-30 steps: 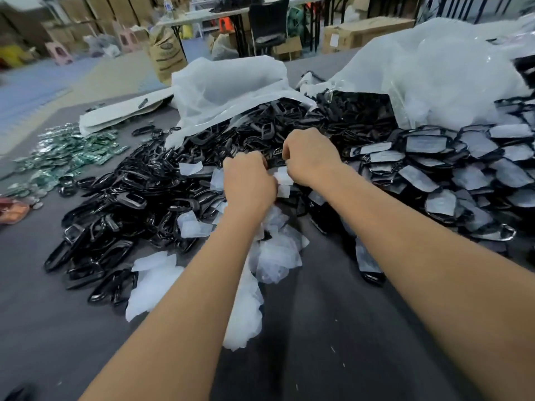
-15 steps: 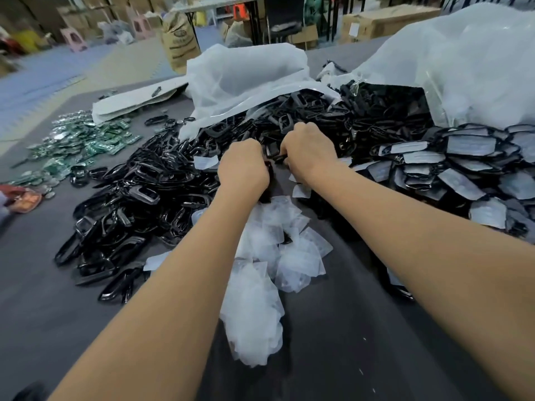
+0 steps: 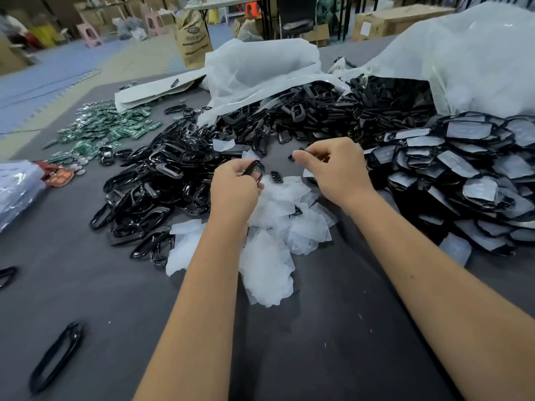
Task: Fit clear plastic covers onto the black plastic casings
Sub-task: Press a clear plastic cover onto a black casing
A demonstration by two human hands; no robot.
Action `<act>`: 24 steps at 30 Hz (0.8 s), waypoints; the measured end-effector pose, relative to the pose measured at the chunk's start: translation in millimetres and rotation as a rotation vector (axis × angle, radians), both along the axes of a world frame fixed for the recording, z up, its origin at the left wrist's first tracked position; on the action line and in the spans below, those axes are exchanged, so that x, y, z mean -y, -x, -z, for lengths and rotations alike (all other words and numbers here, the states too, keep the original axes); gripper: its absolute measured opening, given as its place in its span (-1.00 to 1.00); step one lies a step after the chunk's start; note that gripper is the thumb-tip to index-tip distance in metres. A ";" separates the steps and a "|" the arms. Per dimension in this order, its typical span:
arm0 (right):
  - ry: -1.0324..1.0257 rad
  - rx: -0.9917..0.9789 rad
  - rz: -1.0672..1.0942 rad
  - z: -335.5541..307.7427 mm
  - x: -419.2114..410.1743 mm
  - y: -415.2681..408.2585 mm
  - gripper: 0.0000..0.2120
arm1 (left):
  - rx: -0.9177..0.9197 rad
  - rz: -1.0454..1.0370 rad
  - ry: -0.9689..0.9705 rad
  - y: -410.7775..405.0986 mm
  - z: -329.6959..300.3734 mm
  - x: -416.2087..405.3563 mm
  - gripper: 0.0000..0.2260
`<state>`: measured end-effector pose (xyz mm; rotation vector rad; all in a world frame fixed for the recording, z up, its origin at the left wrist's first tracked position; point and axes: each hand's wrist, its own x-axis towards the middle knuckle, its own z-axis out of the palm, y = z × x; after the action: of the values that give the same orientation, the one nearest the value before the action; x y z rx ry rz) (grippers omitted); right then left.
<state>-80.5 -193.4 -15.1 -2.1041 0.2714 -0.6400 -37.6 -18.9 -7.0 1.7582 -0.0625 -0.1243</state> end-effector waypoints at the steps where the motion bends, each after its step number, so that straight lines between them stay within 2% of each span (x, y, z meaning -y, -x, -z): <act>1: -0.185 0.025 -0.086 3.0 -6.4 5.9 -0.75 | -0.026 0.016 0.051 3.9 1.4 -3.2 -0.62; 3: -0.505 0.048 -0.228 10.2 -16.6 15.8 -0.79 | -0.049 0.034 0.141 9.1 1.5 -7.3 -0.59; 4: -0.593 0.051 -0.272 13.8 -19.3 18.6 -0.78 | -0.051 0.036 0.188 10.0 1.2 -8.1 -0.61; 6: -0.654 0.054 -0.318 19.3 -21.6 21.0 -0.76 | -0.055 0.036 0.256 10.8 0.5 -9.0 -0.67; 9: -0.699 0.041 -0.336 23.4 -15.8 19.7 -0.73 | -0.017 0.052 0.204 9.8 2.1 -5.4 -0.80; 13: -0.651 0.008 -0.308 26.2 -10.2 18.1 -0.74 | 0.054 0.092 0.103 7.2 7.0 -0.3 -0.89; 15: -0.577 0.037 -0.259 27.4 -11.3 18.3 -0.69 | 0.074 0.114 0.092 5.6 8.5 2.4 -0.83; 20: -0.461 0.131 -0.161 28.6 -19.0 18.0 -0.82 | 0.058 0.190 0.056 3.1 11.9 4.6 -0.59; 24: -0.523 0.142 -0.152 27.5 -23.0 19.4 -0.83 | 0.097 0.194 0.118 4.3 12.0 3.7 -0.64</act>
<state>-100.0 -170.4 -42.6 -1.5545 0.1731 -0.5532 -41.9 -22.6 -19.0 1.6367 -0.3056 -0.1729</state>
